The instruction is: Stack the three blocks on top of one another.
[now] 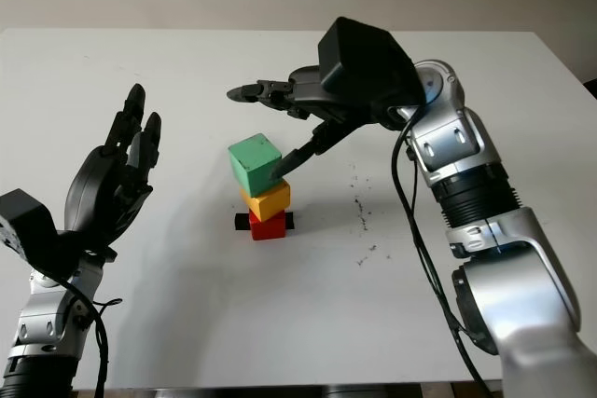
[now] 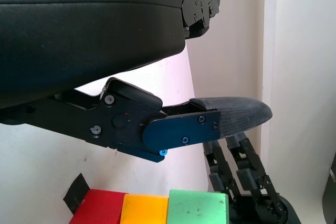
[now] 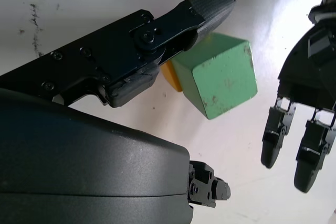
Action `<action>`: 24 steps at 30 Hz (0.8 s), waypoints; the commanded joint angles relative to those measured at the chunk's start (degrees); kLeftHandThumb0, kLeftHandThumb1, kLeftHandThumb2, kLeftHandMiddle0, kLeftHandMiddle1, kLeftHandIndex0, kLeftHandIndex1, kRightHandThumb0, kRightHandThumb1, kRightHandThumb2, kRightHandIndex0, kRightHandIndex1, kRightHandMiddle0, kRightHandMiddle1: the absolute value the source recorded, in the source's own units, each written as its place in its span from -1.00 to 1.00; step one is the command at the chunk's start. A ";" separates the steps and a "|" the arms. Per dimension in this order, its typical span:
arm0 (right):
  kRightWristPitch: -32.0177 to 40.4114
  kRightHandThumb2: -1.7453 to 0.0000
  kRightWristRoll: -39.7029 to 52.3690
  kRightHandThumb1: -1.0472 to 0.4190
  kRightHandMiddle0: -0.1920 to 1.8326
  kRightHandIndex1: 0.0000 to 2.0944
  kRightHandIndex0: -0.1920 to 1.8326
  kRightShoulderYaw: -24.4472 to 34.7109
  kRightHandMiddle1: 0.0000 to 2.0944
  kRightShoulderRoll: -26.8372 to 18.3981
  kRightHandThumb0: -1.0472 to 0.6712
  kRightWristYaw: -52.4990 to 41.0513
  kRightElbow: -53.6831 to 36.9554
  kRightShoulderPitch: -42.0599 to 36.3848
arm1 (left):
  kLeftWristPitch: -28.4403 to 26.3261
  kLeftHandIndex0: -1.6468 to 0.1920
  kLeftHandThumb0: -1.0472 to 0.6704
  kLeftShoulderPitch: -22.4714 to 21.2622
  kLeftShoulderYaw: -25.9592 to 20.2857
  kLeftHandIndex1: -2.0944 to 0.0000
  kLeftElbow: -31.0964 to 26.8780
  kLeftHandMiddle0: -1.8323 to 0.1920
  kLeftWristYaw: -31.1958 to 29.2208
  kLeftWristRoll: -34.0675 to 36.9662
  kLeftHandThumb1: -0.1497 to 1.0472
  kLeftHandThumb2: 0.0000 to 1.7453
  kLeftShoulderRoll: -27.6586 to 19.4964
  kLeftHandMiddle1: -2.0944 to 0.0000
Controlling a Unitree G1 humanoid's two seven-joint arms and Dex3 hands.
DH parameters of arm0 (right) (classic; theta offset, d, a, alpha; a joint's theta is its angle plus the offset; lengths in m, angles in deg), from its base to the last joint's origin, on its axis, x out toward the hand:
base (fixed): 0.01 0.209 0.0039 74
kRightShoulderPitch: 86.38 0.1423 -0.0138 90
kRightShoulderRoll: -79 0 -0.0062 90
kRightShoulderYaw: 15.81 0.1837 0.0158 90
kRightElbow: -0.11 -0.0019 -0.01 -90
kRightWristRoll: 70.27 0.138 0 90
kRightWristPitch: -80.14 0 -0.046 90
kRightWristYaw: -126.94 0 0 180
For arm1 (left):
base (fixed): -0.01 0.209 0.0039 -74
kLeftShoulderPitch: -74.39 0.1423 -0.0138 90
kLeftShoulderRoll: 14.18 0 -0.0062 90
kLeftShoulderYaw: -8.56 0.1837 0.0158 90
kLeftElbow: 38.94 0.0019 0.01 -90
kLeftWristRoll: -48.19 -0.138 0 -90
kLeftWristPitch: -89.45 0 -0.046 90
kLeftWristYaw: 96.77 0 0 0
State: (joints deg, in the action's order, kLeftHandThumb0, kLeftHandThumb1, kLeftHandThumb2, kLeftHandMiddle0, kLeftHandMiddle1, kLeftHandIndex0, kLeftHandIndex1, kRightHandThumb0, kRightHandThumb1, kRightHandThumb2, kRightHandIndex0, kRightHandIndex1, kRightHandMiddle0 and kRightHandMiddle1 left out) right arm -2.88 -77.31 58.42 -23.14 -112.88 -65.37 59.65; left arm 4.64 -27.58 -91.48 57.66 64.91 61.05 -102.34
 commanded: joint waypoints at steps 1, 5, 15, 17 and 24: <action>-0.09 0.93 1.09 -0.78 -1.00 -1.00 -1.00 1.21 -1.00 -1.31 -0.88 -0.65 -1.80 -0.68 | 0.56 1.00 -0.69 -0.47 -0.26 1.00 0.06 1.00 -0.09 0.01 1.00 -0.35 -0.31 1.00; 5.64 0.89 4.68 -0.89 -1.00 -1.00 -1.00 6.53 -1.00 -1.34 -0.95 4.16 -8.12 -4.76 | 0.69 1.00 -0.71 -0.26 -0.43 1.00 0.10 1.00 -0.19 -0.07 1.00 -0.36 -0.68 1.00; 13.29 0.26 12.91 -1.00 -1.00 -1.00 -1.00 20.50 -1.00 7.44 -0.63 30.27 -25.37 -23.46 | 1.37 1.00 -0.71 -1.04 -1.24 1.00 1.96 1.00 -0.87 0.54 1.00 -0.38 -0.90 1.00; 15.48 0.26 13.62 -1.00 -1.00 -1.00 -1.00 21.27 -1.00 8.50 -0.62 33.23 -27.74 -26.58 | 1.50 1.00 -0.71 -1.24 -1.30 1.00 2.28 1.00 -1.06 0.52 1.00 -0.38 -1.00 1.00; 16.27 0.20 14.10 -1.00 -1.00 -1.00 -1.00 22.45 -1.00 13.01 -0.58 42.56 -28.46 -34.80 | 1.49 1.00 -0.70 -1.54 -1.35 1.00 2.65 1.00 -0.82 0.26 1.00 -0.38 -0.90 0.98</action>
State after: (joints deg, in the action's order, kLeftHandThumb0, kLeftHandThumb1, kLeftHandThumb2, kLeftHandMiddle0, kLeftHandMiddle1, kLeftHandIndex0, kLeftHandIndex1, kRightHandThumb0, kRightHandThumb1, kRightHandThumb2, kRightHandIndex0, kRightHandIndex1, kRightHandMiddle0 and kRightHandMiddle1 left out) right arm 13.81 -63.50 80.17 -11.02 -71.30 -92.98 26.04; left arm 5.43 -28.33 -92.65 59.95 64.11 61.44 -102.81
